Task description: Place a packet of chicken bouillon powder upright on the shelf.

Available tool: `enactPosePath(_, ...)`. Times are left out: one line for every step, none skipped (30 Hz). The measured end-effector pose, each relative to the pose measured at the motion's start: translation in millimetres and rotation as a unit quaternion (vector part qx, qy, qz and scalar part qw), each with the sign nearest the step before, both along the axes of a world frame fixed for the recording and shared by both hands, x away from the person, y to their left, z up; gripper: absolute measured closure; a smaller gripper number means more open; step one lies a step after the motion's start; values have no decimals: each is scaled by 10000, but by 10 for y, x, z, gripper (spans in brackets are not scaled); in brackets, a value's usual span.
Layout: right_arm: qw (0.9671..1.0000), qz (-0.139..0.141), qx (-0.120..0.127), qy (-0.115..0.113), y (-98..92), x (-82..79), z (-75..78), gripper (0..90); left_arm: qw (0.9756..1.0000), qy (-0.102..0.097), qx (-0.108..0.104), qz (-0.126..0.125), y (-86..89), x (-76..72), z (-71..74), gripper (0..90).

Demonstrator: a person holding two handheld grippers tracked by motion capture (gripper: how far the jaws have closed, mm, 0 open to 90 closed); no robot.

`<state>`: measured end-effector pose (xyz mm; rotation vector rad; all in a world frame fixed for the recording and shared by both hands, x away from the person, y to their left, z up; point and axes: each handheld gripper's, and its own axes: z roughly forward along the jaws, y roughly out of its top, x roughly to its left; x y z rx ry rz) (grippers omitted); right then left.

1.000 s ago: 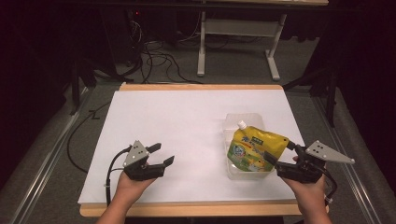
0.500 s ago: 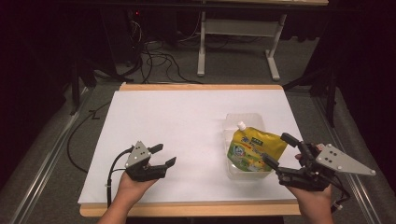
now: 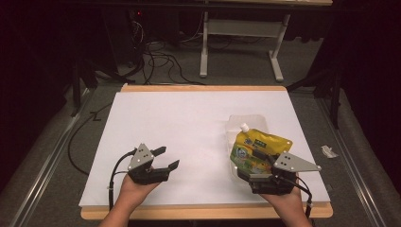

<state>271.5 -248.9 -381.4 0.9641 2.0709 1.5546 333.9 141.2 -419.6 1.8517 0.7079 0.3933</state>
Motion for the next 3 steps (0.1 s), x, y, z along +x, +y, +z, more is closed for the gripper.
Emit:
enactPosePath(10000, 13, 6, 4, 2, 6, -8, 154, 10000, 5, -10, 3, 1, -1, 1, 305)
enactPosePath(10000, 5, 15, 11, 2, 8, -10, 154, 10000, 4, -16, 6, 1, -1, 2, 304)
enactPosePath(10000, 1, 36, 0, -1, 7, -7, 154, 10000, 13, -21, 1, 1, -2, 3, 302)
